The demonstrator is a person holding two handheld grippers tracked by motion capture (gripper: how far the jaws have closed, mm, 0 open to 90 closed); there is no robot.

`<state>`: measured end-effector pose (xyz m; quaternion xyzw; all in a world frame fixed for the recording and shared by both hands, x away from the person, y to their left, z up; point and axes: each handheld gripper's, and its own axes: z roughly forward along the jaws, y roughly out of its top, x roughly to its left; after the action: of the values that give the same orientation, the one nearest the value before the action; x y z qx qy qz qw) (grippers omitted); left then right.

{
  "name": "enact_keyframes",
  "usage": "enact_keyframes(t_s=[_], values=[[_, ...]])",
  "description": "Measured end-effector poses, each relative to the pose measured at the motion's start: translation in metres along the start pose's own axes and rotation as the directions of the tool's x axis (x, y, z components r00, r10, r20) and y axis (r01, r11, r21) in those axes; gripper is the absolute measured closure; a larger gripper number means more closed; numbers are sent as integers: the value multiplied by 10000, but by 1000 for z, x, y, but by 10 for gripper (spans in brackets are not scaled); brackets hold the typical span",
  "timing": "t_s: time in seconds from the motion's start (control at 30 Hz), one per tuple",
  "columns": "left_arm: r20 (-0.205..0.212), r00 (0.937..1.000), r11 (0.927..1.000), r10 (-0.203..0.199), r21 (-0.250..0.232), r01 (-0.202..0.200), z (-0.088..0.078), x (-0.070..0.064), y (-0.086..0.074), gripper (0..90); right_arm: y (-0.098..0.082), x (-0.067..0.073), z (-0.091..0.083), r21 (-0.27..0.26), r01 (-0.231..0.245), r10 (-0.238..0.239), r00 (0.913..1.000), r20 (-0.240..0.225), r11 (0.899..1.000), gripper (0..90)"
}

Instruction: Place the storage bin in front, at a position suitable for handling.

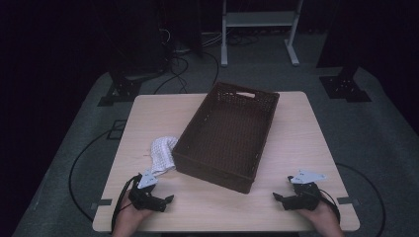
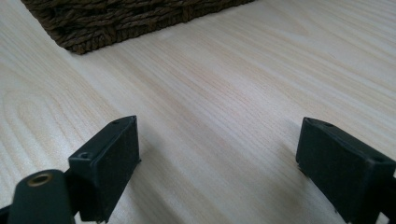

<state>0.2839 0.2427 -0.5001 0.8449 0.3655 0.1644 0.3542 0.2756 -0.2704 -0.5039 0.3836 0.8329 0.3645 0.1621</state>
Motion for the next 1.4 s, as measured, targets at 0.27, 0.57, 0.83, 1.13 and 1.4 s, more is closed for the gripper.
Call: enact_keyframes(t_s=[0.27,0.57,0.83,1.13,1.4], values=[[-51,9998,9991,-185,-387,183,-12,3,6,155,0,0,0,0,0,0,10000,17,10000,129],[74,9988,9925,-482,-1125,488,-26,9,23,513,-1,-4,-3,-331,-330,341,9988,346,9989,357],[-86,9985,9909,-539,-1237,524,-32,15,47,900,0,-5,-5,-362,-379,393,9984,412,9986,561],[-148,9985,9803,-525,-1914,487,-34,32,81,900,0,-6,-5,-366,-391,405,9984,403,9986,622],[321,9982,9712,-515,-2314,575,-23,42,102,900,-1,-5,-4,-475,-353,370,9987,358,9982,566]])
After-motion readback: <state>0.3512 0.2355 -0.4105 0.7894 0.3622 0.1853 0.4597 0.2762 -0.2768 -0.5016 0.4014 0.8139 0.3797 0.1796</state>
